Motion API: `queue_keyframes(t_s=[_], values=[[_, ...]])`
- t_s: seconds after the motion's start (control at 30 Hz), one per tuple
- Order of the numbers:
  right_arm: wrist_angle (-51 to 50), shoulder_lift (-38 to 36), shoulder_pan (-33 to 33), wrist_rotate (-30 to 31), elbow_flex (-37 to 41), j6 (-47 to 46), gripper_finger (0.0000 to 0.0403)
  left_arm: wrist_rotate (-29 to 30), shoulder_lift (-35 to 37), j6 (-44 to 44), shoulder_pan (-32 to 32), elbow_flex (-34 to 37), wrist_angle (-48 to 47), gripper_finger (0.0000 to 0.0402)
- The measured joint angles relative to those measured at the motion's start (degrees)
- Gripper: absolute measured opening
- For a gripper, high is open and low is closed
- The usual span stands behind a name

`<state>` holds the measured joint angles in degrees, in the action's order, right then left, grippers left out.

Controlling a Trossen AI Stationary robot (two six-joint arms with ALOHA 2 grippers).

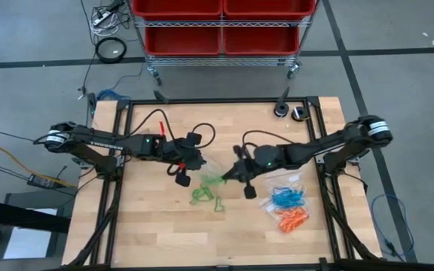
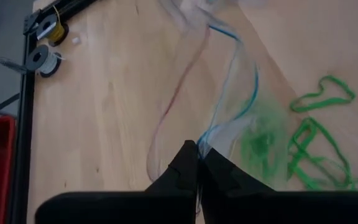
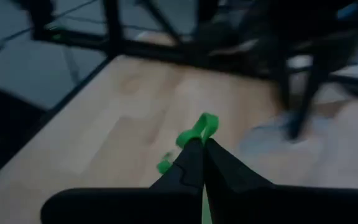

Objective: Sort rubber bands
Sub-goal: Put the green rubber band into the transparent zip bag

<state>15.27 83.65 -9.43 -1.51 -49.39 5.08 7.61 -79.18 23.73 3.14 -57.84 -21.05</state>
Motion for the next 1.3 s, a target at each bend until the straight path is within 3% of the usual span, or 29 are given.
queue_keyframes(t_s=[0.4, 0.8, 1.3], values=[[-0.20, 1.45, 2.81, 6.41, -0.18, 0.15, 0.0000, -1.86, 0.00, 0.14, 0.00, 0.00, 2.85, 0.0008], [-9.42, 5.88, 3.31, 9.56, -5.96, 4.07, 0.0002, -1.92, 0.00, 0.30, 0.00, 0.00, 3.47, 0.0008], [-15.57, 5.77, 1.17, 10.33, -8.81, 3.37, 0.0103, -1.91, 0.01, -0.16, 0.00, 0.00, 3.16, 0.0008]])
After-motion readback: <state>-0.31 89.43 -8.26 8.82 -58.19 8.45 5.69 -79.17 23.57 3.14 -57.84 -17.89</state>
